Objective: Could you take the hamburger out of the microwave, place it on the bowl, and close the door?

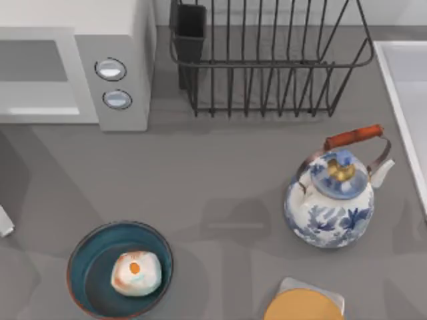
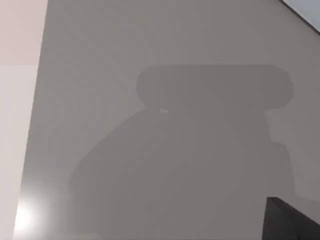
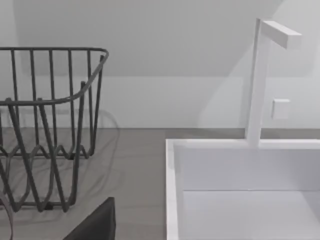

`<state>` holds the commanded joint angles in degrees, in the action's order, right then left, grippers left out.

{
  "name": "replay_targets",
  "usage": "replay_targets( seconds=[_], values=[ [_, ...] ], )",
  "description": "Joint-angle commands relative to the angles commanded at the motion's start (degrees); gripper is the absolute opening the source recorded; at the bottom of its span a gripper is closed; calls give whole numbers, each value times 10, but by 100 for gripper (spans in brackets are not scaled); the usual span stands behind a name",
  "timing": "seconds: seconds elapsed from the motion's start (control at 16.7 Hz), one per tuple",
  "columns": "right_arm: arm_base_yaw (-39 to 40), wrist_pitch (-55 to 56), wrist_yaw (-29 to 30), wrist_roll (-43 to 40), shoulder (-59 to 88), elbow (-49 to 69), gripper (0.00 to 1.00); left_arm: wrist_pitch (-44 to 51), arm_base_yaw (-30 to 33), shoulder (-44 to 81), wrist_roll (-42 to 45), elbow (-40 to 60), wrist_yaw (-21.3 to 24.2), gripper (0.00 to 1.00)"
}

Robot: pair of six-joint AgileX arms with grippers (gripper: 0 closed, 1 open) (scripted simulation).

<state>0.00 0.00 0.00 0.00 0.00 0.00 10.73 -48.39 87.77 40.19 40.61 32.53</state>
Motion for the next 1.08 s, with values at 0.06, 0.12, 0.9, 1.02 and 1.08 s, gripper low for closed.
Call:
replay_targets(
  seconds=[0.06, 0.12, 0.9, 1.02, 1.08],
  values=[
    [0, 0, 0, 0, 0, 0, 100, -7, 19, -20, -19, -18, -11, 0],
    [0, 0, 0, 0, 0, 0, 100, -14, 43, -45, -40, -39, -24, 0],
    [0, 0, 0, 0, 0, 0, 100, -53, 190, -171, -176, -148, -115, 0],
    [0, 0, 0, 0, 0, 0, 100, -55, 245, -191, -216, -160, -150, 0],
    [0, 0, 0, 0, 0, 0, 100, -56, 279, -203, -240, -168, -171, 0]
  ],
)
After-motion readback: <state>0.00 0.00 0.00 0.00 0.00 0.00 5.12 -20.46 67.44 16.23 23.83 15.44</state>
